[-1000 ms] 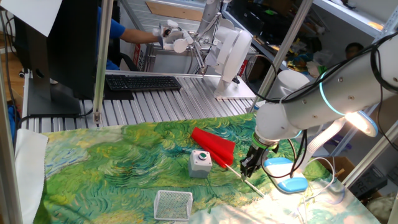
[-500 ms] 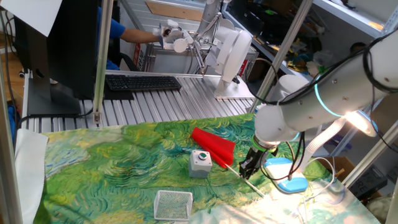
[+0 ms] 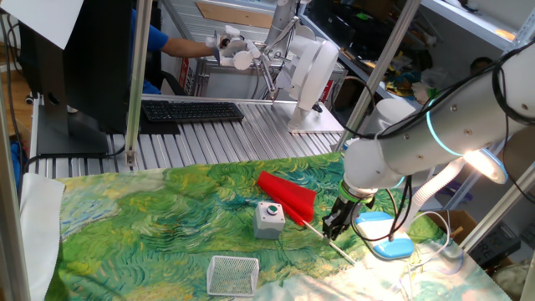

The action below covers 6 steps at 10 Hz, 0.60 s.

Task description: Wave the flag

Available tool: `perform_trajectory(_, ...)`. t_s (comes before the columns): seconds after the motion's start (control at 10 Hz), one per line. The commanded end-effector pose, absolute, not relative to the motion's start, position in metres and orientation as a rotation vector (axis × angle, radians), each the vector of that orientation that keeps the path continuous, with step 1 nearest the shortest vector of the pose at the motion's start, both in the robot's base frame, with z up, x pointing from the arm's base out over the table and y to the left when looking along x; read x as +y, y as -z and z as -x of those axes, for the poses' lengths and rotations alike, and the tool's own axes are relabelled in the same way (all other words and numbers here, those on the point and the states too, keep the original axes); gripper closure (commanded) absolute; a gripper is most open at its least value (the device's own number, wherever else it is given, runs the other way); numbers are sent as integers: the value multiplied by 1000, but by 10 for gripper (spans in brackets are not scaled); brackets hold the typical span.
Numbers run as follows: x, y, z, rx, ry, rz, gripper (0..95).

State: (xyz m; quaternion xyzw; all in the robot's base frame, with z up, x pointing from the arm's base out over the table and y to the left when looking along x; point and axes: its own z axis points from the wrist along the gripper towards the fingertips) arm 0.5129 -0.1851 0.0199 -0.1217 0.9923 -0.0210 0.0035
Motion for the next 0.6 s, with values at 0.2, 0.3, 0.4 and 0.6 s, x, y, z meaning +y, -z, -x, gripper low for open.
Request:
perform_trajectory(0.2, -185, -19, -513, 3108, 73, 380, 760)
perform_trajectory(0.3, -185, -19, -513, 3109, 75, 380, 760)
perform_trajectory(0.4, -185, -19, -514, 3109, 80, 378, 760)
perform_trajectory(0.6, -185, -18, -514, 3109, 82, 375, 760)
